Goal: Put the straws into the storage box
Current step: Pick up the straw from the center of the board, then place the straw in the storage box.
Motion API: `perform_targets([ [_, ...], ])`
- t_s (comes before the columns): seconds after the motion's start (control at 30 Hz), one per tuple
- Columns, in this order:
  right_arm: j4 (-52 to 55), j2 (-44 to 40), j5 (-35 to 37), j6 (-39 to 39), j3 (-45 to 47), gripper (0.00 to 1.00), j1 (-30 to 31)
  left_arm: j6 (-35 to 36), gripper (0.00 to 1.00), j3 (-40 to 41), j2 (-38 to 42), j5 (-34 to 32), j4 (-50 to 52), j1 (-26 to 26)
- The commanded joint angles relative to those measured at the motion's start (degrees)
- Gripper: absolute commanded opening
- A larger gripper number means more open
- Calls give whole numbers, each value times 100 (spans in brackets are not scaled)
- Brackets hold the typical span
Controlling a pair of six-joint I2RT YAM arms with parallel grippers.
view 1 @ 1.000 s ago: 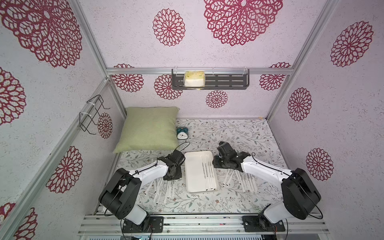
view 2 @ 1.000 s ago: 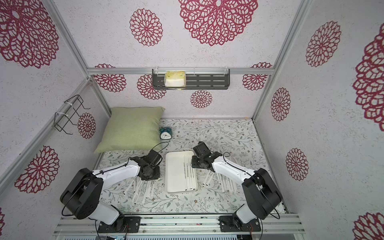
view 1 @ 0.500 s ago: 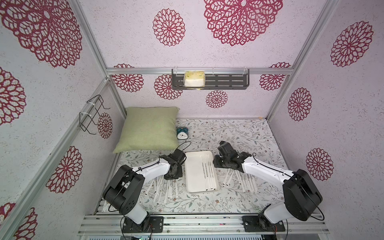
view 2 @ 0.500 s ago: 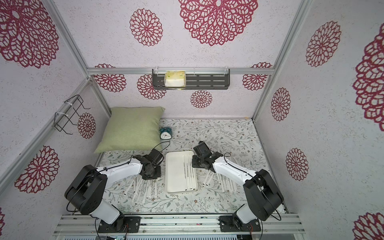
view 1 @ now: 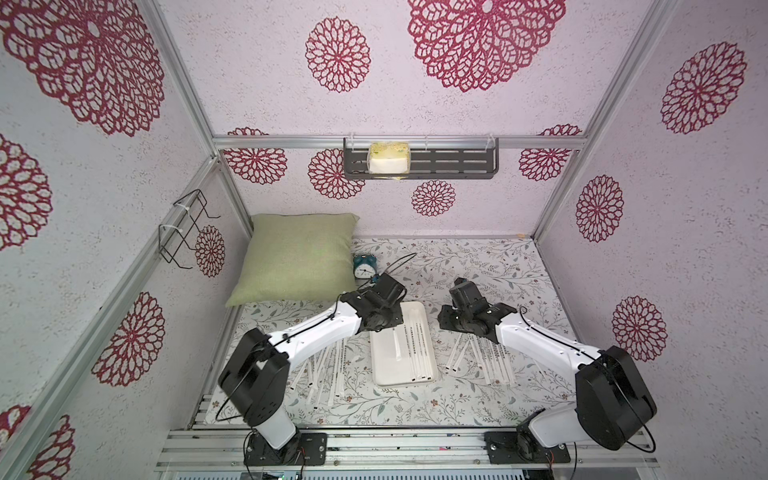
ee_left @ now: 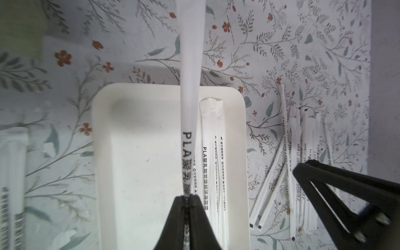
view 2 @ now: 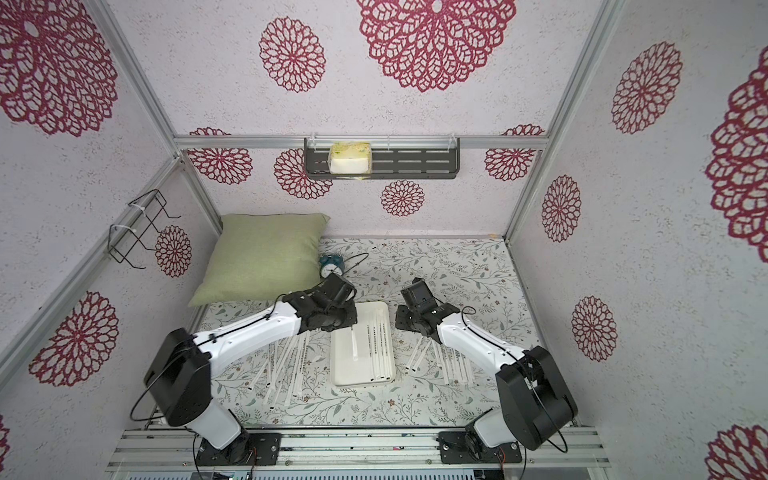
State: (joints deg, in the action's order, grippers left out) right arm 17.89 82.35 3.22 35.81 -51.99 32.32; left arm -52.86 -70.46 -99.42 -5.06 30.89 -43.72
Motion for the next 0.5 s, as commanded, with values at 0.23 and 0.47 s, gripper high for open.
perform_targets([
  [0.23, -179, -166, -13, -81, 154, 40, -100, -342, 10, -39, -926, 287, -361, -268],
  [0.47, -191, -122, -32, -140, 119, 39, -126, -357, 13, -133, -1179, 383, -439, -268],
])
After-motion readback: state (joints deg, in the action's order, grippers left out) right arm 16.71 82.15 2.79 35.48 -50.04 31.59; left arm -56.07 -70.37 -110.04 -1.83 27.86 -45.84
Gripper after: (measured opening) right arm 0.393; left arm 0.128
